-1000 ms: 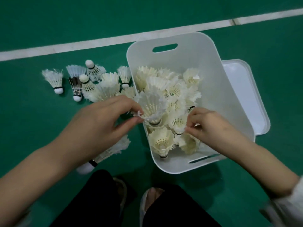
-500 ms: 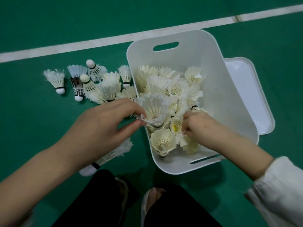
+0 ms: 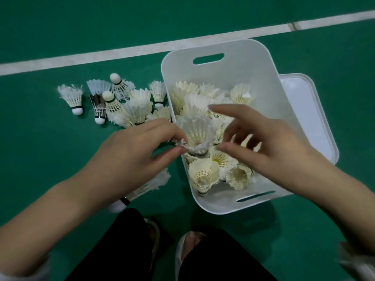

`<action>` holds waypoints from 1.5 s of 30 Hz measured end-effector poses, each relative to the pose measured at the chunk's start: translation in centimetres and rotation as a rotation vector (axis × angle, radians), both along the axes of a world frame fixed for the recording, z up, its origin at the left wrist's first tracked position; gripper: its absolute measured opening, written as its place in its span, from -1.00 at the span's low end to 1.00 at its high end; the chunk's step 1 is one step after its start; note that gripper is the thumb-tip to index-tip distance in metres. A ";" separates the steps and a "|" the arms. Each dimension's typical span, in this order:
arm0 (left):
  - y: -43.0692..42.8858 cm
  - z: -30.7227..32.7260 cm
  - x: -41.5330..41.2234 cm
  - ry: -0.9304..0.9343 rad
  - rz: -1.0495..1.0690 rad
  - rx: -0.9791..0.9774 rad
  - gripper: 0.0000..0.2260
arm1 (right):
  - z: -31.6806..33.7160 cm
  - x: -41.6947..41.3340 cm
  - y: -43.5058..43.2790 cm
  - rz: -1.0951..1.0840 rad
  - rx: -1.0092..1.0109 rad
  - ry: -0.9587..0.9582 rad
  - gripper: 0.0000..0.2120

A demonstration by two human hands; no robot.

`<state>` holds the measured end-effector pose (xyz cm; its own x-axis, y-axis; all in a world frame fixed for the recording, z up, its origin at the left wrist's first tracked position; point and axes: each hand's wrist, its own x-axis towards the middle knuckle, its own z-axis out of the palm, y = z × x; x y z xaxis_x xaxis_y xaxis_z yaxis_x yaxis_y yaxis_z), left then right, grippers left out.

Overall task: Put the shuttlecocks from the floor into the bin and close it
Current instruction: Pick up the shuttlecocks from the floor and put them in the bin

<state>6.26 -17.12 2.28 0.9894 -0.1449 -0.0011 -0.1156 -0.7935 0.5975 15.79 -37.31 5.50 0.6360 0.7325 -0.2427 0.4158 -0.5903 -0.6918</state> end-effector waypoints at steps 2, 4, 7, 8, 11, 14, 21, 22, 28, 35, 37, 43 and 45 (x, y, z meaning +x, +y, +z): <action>-0.1 0.0 0.0 -0.006 -0.017 0.002 -0.77 | -1.0 -0.5 0.8 0.089 -0.038 -0.041 -0.64; -0.3 0.0 -0.1 0.003 -0.014 -0.001 -0.76 | -1.9 -0.5 1.0 0.123 -0.024 -0.144 -0.84; -0.2 0.2 -0.4 0.027 0.029 -0.107 -0.64 | -1.5 0.7 0.0 -0.001 -0.011 -0.147 -0.93; -0.1 0.2 -0.5 0.035 0.050 -0.145 -0.62 | -1.3 1.3 -0.6 -0.040 -0.050 -0.150 -0.92; 0.3 0.1 -0.7 0.020 0.119 -0.190 -0.69 | -1.8 2.5 -2.5 -0.081 -0.296 -0.106 -0.85; 0.7 0.3 -0.8 0.003 0.109 -0.201 -0.70 | -4.1 1.9 -2.7 -0.043 -0.498 -0.054 -0.80; 0.9 -0.2 -1.1 -0.055 0.055 -0.033 -0.88 | -9.4 1.1 -1.1 0.164 -0.650 -0.098 -0.77; 0.9 -0.3 -1.0 -0.059 0.062 -0.021 -0.89 | -9.3 1.1 -1.0 0.187 -0.661 -0.087 -0.73; 0.9 -0.1 0.0 -0.174 0.056 0.039 -0.86 | -4.2 2.0 -2.3 0.090 -0.535 -0.062 -0.59; -1.1 -0.3 1.3 -0.239 -0.064 0.010 -0.84 | 0.2 -0.2 -0.2 0.032 0.070 -0.027 -0.63; -1.4 -0.7 1.4 -0.215 -0.131 -0.008 -0.82 | -1.0 -0.1 0.1 0.085 0.019 -0.155 -0.84; 3.6 -0.7 0.8 -0.032 0.088 -0.099 -0.78 | -2.7 2.1 -2.7 -0.087 -0.113 -0.117 -0.92; 5.4 -1.5 0.7 0.013 0.212 -0.082 -0.81 | -3.9 2.1 -3.1 -0.098 -0.196 -0.078 -0.93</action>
